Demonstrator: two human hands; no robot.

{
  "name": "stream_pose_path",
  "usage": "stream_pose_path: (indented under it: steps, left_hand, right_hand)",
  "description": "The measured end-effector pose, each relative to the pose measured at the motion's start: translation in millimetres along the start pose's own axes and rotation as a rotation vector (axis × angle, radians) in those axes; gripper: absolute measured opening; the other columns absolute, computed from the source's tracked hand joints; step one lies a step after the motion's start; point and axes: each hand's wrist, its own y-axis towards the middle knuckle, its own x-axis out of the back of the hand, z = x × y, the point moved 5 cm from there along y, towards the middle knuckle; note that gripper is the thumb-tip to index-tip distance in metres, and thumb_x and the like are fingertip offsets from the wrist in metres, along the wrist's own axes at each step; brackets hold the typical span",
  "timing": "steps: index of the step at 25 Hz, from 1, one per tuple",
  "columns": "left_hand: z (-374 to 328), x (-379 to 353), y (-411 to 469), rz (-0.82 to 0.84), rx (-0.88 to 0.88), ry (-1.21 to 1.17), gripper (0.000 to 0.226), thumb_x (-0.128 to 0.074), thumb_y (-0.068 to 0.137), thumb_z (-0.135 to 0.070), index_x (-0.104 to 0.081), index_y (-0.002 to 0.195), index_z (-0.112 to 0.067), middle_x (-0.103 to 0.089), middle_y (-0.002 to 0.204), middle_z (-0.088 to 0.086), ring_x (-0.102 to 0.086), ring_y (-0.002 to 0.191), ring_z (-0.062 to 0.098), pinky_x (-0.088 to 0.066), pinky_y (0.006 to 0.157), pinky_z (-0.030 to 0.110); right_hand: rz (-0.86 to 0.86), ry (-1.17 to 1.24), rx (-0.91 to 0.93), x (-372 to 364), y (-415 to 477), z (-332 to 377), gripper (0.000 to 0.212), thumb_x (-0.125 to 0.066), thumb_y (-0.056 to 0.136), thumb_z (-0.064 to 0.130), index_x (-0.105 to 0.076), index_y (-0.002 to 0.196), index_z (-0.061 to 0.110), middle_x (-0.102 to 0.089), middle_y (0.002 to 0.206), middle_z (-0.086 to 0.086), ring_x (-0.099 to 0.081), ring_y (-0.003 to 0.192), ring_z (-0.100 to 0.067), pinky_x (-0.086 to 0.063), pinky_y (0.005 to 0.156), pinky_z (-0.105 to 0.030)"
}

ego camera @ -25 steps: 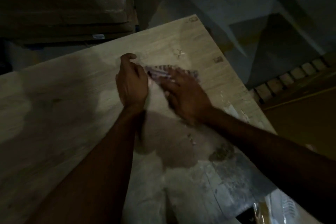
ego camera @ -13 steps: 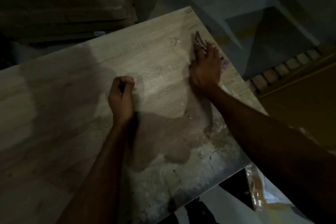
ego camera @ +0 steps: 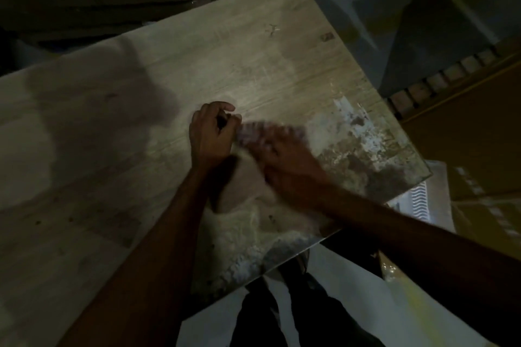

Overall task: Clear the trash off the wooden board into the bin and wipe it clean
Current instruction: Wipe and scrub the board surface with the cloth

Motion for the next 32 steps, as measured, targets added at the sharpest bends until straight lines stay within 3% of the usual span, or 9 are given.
stream_pose_path:
  steps: [4,8,12,16,20,24,28,30,32]
  left_hand:
    - [-2.5,-6.2,-8.9,0.023,-0.066,0.243,0.031,-0.06,0.088,-0.037,-0.062,0.117,-0.026,-0.06,0.112,-0.003,-0.052,0.109,0.025,-0.031,0.091,0.033]
    - [-32.1,-40.4,-33.5,0.049,-0.093,0.522,0.048,-0.049,0.097,-0.05,-0.047,0.141,-0.03,-0.044,0.144,0.001,-0.039,0.13,0.026,-0.03,0.107,0.046]
    - [-48.1,-70.4,-45.5,0.054,-0.043,0.595,0.054,-0.039,0.101,-0.054,-0.039,0.149,-0.029,-0.035,0.156,-0.002,-0.029,0.143,0.024,-0.024,0.116,0.047]
    - [-46.9,-71.1,-44.8,0.02,-0.062,0.661,0.054,-0.04,0.099,-0.052,-0.042,0.148,-0.028,-0.037,0.156,-0.002,-0.032,0.142,0.025,-0.026,0.115,0.048]
    - [-49.7,-73.5,-43.8,0.015,-0.027,0.67,0.054,-0.042,0.099,-0.052,-0.041,0.148,-0.029,-0.036,0.157,-0.003,-0.03,0.142,0.026,-0.023,0.115,0.049]
    - [-49.8,-69.9,-44.6,-0.012,-0.058,0.642,0.053,-0.041,0.1,-0.051,-0.042,0.149,-0.029,-0.037,0.156,-0.003,-0.032,0.141,0.027,-0.024,0.115,0.048]
    - [-38.4,-69.5,-44.8,-0.003,-0.072,0.543,0.048,-0.048,0.1,-0.047,-0.05,0.145,-0.031,-0.042,0.156,-0.004,-0.037,0.138,0.028,-0.024,0.115,0.045]
    - [-26.3,-60.7,-31.4,0.072,-0.076,0.407,0.047,-0.048,0.095,-0.044,-0.058,0.139,-0.029,-0.047,0.153,-0.002,-0.042,0.137,0.027,-0.023,0.113,0.034]
    - [-16.2,-45.4,-41.7,0.149,-0.166,0.346,0.046,-0.047,0.094,-0.038,-0.062,0.134,-0.021,-0.053,0.148,0.004,-0.049,0.134,0.027,-0.024,0.107,0.026]
  right_hand:
    - [-0.198,-0.028,-0.751,37.9,14.1,-118.7,0.059,-0.045,0.101,0.028,-0.037,0.159,0.021,-0.034,0.162,-0.025,-0.034,0.148,-0.046,-0.026,0.123,-0.056]
    - [-0.037,-0.037,-0.115,15.7,-4.5,-75.9,0.057,-0.041,0.104,0.033,-0.037,0.16,0.024,-0.034,0.164,-0.019,-0.031,0.151,-0.039,-0.023,0.125,-0.052]
    - [-0.163,-0.057,-0.753,50.9,43.1,-165.2,0.062,-0.044,0.099,0.032,-0.037,0.159,0.022,-0.031,0.165,-0.021,-0.031,0.15,-0.042,-0.023,0.124,-0.055]
    - [-0.033,-0.084,-0.088,38.1,73.1,-147.0,0.06,-0.046,0.101,0.031,-0.038,0.158,0.019,-0.035,0.163,-0.02,-0.034,0.149,-0.039,-0.024,0.125,-0.05]
    - [-0.184,0.007,-0.74,64.2,64.1,-192.4,0.059,-0.044,0.1,0.031,-0.037,0.158,0.022,-0.032,0.164,-0.02,-0.034,0.149,-0.04,-0.028,0.122,-0.052]
    - [-0.11,0.018,-0.266,33.8,-28.3,-126.7,0.054,-0.037,0.106,0.035,-0.035,0.159,0.03,-0.031,0.166,-0.014,-0.025,0.154,-0.034,-0.017,0.128,-0.053]
    - [-0.164,0.03,-0.731,36.7,-27.5,-140.7,0.056,-0.037,0.103,0.034,-0.038,0.158,0.024,-0.029,0.167,-0.016,-0.026,0.154,-0.039,-0.019,0.126,-0.059]
    - [-0.038,-0.001,-0.242,16.2,-34.9,-79.1,0.058,-0.033,0.103,0.037,-0.032,0.16,0.029,-0.028,0.169,-0.01,-0.025,0.156,-0.032,-0.018,0.127,-0.054]
    - [-0.047,-0.006,-0.172,25.4,-40.9,-99.1,0.06,-0.039,0.1,0.031,-0.035,0.159,0.031,-0.036,0.165,-0.008,-0.034,0.152,-0.029,-0.024,0.126,-0.048]
